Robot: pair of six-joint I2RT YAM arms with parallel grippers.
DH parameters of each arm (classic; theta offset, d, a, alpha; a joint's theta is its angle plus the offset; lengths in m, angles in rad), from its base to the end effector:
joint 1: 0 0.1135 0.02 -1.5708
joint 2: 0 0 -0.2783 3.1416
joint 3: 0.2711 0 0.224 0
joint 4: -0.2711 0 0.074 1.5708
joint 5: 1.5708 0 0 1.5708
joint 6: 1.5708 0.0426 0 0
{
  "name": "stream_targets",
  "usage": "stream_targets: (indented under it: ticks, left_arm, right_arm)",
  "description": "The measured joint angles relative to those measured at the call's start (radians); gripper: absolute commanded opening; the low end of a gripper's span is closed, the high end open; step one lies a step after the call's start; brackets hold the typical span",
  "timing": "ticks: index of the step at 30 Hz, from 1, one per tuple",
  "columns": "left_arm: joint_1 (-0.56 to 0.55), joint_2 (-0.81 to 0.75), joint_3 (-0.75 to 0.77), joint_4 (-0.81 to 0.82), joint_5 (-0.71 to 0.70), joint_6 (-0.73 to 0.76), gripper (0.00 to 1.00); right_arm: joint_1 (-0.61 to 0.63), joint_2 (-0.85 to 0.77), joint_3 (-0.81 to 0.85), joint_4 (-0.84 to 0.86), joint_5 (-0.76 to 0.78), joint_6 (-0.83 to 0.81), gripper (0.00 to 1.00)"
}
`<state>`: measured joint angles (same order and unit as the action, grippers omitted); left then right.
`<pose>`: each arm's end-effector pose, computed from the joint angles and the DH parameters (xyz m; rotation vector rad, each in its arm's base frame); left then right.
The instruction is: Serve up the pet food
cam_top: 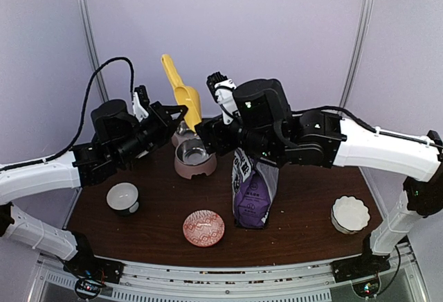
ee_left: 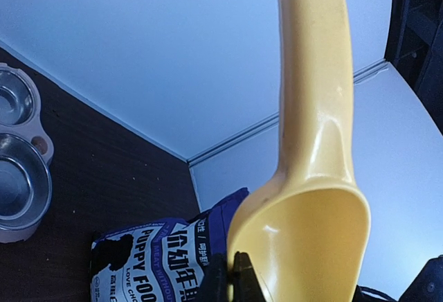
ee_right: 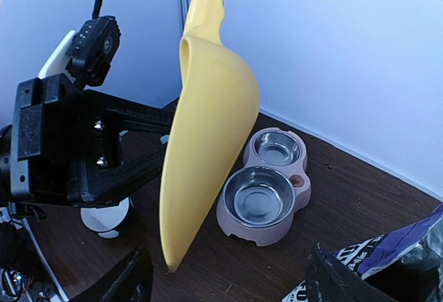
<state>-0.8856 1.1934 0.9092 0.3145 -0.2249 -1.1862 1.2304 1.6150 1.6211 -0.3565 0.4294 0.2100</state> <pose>0.1699 -0.1929 0.3728 -0.4570 1.6762 -1.4310 0.1348 0.3274 0.4141 -0.6774 1.8058 0.5667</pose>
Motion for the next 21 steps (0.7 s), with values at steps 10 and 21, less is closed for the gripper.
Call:
stream_targets:
  ticks: [10,21]
  left_arm:
    - [0.000,0.002,-0.005,0.032,-0.024,-0.047,0.00]
    - [0.000,0.002,-0.026,0.043,-0.042,-0.083,0.00]
  right_arm:
    - [0.009,0.097,0.031,0.100,0.098,0.050,0.44]
    - [0.018,0.121,0.032,0.165,0.151,0.086,0.21]
